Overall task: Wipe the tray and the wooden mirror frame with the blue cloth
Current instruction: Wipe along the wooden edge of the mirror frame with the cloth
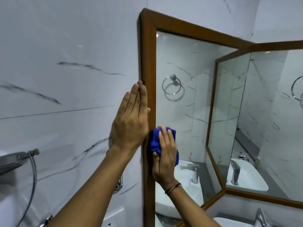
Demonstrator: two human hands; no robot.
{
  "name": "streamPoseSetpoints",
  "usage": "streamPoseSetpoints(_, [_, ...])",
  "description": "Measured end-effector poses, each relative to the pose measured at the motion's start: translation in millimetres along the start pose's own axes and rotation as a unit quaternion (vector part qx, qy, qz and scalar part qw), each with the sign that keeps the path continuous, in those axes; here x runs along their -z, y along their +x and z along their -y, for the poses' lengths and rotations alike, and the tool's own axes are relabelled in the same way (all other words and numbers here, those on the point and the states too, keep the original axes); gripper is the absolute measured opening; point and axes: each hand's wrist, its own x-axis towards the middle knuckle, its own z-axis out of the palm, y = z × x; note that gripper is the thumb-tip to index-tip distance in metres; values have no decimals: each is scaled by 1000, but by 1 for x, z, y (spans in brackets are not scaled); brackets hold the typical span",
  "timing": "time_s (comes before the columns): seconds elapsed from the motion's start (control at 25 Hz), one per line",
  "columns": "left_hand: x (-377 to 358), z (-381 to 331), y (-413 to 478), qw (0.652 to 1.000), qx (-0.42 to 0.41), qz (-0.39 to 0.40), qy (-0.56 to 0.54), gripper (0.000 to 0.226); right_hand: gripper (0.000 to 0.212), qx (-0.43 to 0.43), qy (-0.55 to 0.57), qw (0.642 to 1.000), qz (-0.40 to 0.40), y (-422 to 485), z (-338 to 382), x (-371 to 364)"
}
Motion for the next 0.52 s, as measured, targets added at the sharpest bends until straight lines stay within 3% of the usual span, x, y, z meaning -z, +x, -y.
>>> streamPoseSetpoints(0.08, [-5,0,-3,1000,4,-1,4,58,63,-24,-5,1000,-16,-19,-3,-11])
streamPoseSetpoints(0.16, [-5,-1,-2,1000,5,-2,10,59,65,-51,-19,998,33,-87,-8,-6])
streamPoseSetpoints(0.24, [-3,-3,-3,1000,11,7,2,59,72,-13,-39,995,93,-150,-12,15])
streamPoseSetpoints(0.32, [-3,-6,-3,1000,14,6,2,59,72,20,-25,992,119,-126,-20,18])
streamPoseSetpoints(0.44, [-8,-4,-5,1000,19,-10,8,58,63,11,15,999,30,-34,-13,-2])
streamPoseSetpoints(0.52, [-12,-4,-7,1000,18,-21,13,58,62,-20,9,1000,-17,-25,-10,-13])
